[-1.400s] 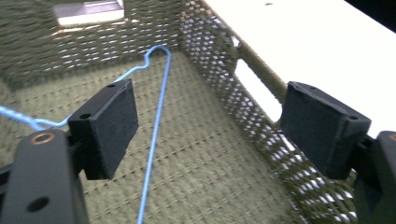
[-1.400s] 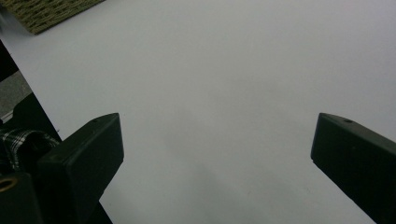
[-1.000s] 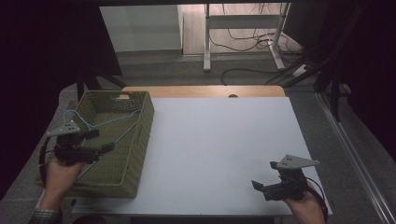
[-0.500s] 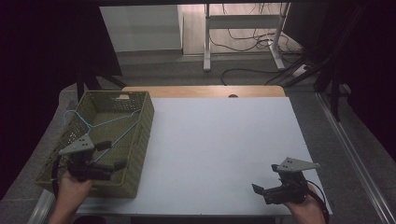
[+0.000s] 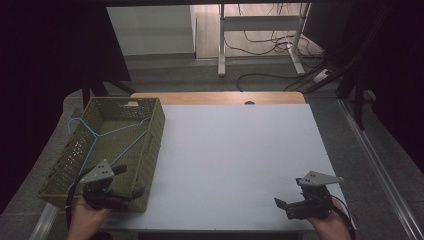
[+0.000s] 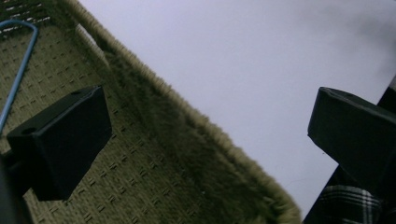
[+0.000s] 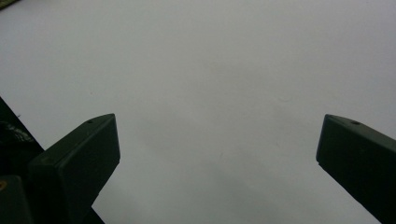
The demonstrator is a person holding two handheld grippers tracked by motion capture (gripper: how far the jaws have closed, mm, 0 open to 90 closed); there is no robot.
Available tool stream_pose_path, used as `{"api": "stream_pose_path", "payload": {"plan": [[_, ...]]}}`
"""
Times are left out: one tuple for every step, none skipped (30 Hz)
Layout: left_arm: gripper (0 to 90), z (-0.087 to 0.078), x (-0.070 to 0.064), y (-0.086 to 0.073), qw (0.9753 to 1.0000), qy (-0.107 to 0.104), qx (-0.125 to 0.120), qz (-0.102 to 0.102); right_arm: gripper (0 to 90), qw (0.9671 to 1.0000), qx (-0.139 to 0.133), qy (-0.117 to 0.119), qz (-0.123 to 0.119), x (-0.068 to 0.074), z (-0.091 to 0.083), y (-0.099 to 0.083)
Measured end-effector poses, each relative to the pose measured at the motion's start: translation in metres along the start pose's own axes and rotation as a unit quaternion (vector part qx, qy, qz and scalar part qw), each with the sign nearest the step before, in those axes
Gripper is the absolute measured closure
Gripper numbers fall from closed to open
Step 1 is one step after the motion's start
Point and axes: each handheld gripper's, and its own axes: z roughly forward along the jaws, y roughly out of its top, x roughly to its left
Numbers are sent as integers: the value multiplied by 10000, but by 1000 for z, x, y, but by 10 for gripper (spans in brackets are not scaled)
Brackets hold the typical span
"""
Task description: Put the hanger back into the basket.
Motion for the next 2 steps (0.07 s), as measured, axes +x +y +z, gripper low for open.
{"api": "stream_pose_path", "payload": {"plan": [[0, 0, 0, 0, 10000, 0, 0, 0, 0, 10000, 0, 0, 0, 0, 0, 0], [0, 0, 1, 0, 10000, 3, 2, -12, 0, 10000, -21, 4, 5, -1, 1, 0]]}}
